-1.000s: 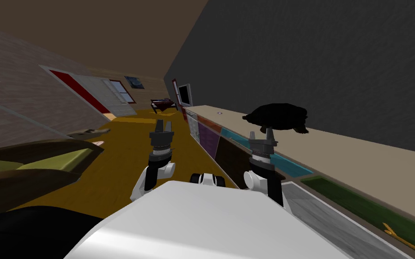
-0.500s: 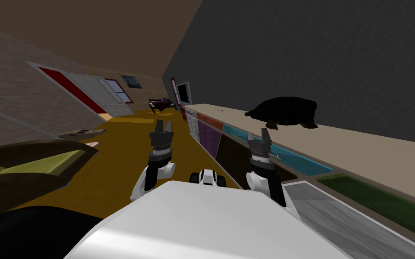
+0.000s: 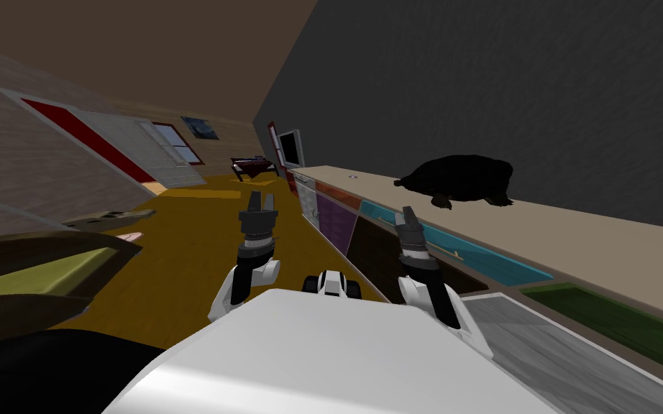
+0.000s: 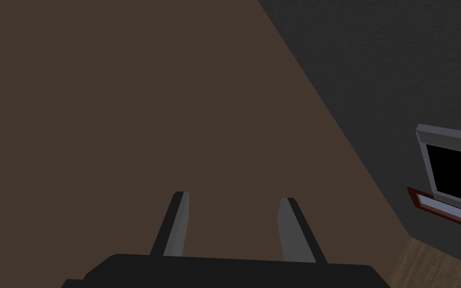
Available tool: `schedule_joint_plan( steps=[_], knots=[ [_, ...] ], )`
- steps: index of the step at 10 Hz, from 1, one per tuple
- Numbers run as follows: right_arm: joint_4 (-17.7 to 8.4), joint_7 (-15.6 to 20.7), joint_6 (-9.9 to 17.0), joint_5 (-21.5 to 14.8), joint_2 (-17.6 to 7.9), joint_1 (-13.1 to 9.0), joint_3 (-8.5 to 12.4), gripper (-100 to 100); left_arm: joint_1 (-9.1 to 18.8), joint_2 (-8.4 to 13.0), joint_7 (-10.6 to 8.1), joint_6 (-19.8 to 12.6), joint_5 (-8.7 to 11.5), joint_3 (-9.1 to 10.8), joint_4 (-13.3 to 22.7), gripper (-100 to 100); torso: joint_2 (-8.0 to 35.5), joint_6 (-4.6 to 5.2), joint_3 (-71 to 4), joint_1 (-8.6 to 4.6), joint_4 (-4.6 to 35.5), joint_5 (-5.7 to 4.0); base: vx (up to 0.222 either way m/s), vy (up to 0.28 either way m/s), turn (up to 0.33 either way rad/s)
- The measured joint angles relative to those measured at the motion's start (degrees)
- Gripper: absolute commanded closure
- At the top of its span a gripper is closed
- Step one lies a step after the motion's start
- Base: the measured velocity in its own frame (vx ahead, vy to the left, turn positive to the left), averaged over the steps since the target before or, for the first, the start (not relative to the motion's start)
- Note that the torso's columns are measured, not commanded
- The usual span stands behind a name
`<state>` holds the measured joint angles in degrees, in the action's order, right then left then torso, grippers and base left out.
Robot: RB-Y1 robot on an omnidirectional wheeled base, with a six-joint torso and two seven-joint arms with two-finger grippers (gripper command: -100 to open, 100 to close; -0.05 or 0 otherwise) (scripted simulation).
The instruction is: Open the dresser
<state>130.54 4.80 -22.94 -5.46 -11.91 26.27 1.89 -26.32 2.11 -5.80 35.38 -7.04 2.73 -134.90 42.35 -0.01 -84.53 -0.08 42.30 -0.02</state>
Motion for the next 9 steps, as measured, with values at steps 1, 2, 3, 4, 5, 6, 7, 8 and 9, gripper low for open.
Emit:
schedule_joint_plan(
  steps=[1,2,3,4,5,6,7,8,9],
  knots=[
    [-0.17,1.09,0.22,-1.6,-0.75,-0.02,0.28,-100,0.0,0.0,0.0,0.0,0.0,0.0,0.0,0,0.01,0.02,0.02,0.01,0.01,-0.01,0.049,0.084,-0.098],
    [-0.35,2.65,0.55,-3.35,-1.67,0.02,0.61,-100,0.0,0.0,0.0,0.0,0.0,0.0,0.0,0,-0.07,0.02,-0.03,0.1,-0.01,0.02,0.038,0.067,-0.041],
    [-0.44,3.61,0.83,-4.49,-2.14,-0.05,0.82,-100,0.0,0.0,0.0,0.0,0.0,0.0,0.0,0,-0.06,0.0,-0.04,0.07,-0.02,0.02,0.035,0.073,-0.06],
    [-0.74,4.73,1.01,-6.08,-2.92,-0.09,1.21,-100,0.0,0.0,0.0,0.0,0.0,0.0,0.0,0,-0.07,0.02,-0.04,0.09,-0.02,0.02,0.043,0.112,-0.104],
    [-0.81,6.33,1.44,-7.86,-3.82,-0.07,1.51,-100,0.0,0.0,0.0,0.0,0.0,0.0,0.0,0,-0.08,0.02,-0.05,0.2,-0.02,0.05,0.027,0.087,-0.042],
    [-0.92,7.41,1.72,-9.19,-4.25,-0.1,1.66,-100,0.0,0.0,0.0,0.0,0.0,0.0,0.0,0,-0.04,0.0,-0.02,0.09,-0.01,0.03,0.032,0.08,-0.054],
    [-1.19,8.72,1.89,-10.87,-4.96,-0.11,1.98,-100,0.0,0.0,0.0,0.0,0.0,0.0,0.0,0,-0.06,0.02,-0.03,0.04,-0.01,0.0,0.059,0.107,-0.103],
    [-1.31,10.34,2.31,-12.64,-5.95,-0.1,2.37,-100,0.0,0.0,0.0,0.0,0.0,0.0,0.0,0,-0.13,0.02,-0.07,0.12,-0.03,0.02,0.039,0.086,-0.042],
    [-1.5,11.39,2.59,-14.02,-6.5,-0.21,2.67,-100,0.0,0.0,0.0,0.0,0.0,0.0,0.0,0,-0.07,0.0,-0.05,0.05,-0.02,0.02,0.022,0.075,-0.056]
  ],
)
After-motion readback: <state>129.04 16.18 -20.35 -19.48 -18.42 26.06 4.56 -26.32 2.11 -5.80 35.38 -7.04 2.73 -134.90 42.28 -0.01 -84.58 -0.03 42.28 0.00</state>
